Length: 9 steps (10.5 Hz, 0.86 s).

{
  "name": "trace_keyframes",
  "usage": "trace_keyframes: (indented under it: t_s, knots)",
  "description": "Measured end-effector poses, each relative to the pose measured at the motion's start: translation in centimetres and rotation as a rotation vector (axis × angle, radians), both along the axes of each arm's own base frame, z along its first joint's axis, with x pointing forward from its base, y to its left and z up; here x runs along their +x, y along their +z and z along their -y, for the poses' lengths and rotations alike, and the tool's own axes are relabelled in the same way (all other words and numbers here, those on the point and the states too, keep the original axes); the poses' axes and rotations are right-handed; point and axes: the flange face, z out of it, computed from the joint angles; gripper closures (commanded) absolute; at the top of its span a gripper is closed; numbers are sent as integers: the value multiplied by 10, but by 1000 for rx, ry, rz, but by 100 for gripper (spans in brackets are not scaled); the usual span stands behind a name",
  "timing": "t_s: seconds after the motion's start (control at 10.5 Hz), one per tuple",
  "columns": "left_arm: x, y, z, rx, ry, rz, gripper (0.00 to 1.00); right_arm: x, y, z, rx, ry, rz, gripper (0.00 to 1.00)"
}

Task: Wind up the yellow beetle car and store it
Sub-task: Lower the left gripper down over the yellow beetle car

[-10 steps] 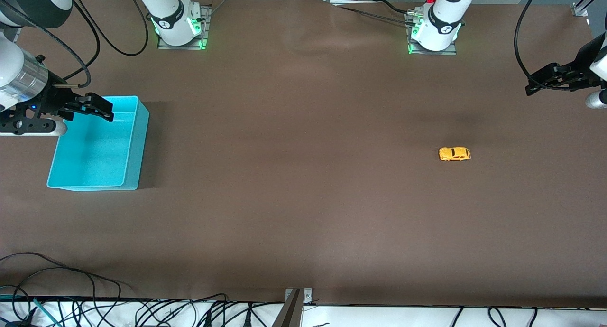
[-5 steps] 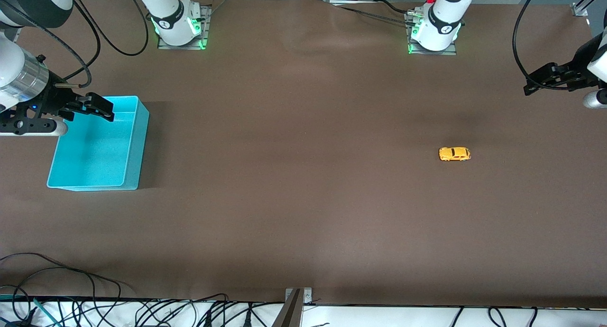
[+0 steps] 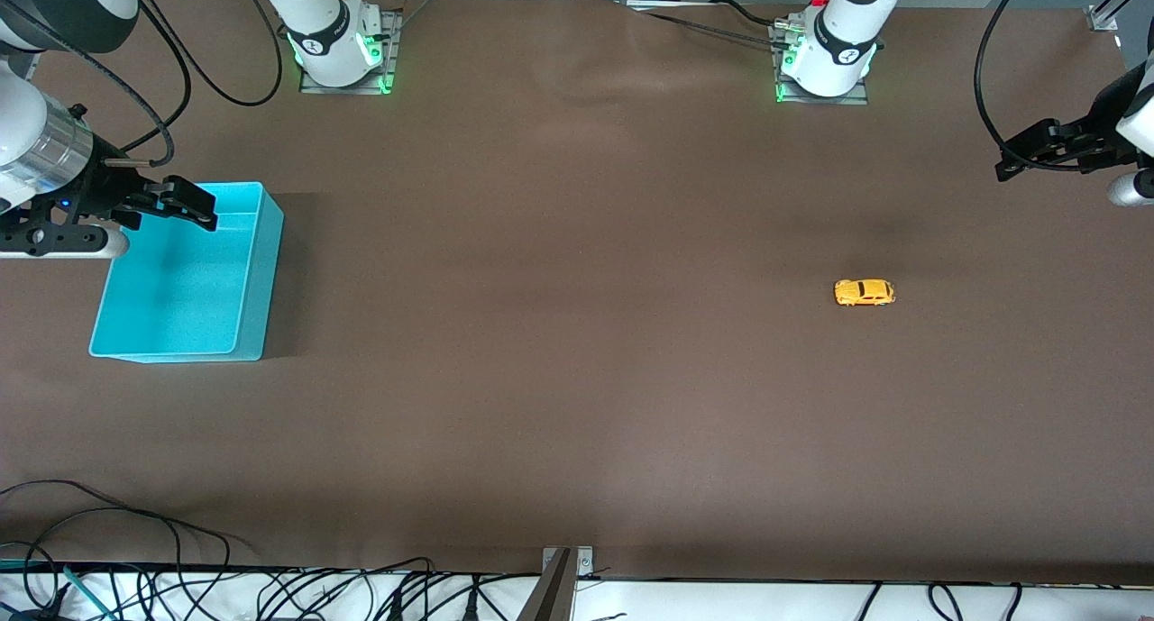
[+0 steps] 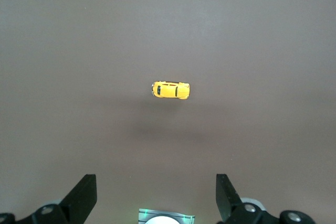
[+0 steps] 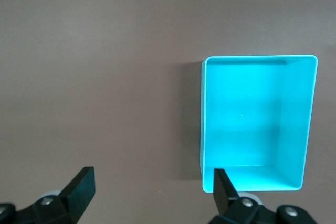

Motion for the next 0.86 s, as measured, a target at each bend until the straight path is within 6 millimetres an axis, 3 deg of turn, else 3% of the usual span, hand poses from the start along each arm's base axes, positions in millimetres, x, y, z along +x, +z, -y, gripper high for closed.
trace_keyframes:
  t_s: [0.1, 0.38, 0.86]
  knots:
    - [2, -8, -2, 0, 3, -14, 0, 0, 0, 0, 0, 0, 0, 0]
    - [26, -84, -14, -2, 24, -50, 0, 0, 0, 0, 0, 0, 0, 0]
    - [32, -156, -29, -3, 43, -5, 0, 0, 0, -2, 0, 3, 0, 0]
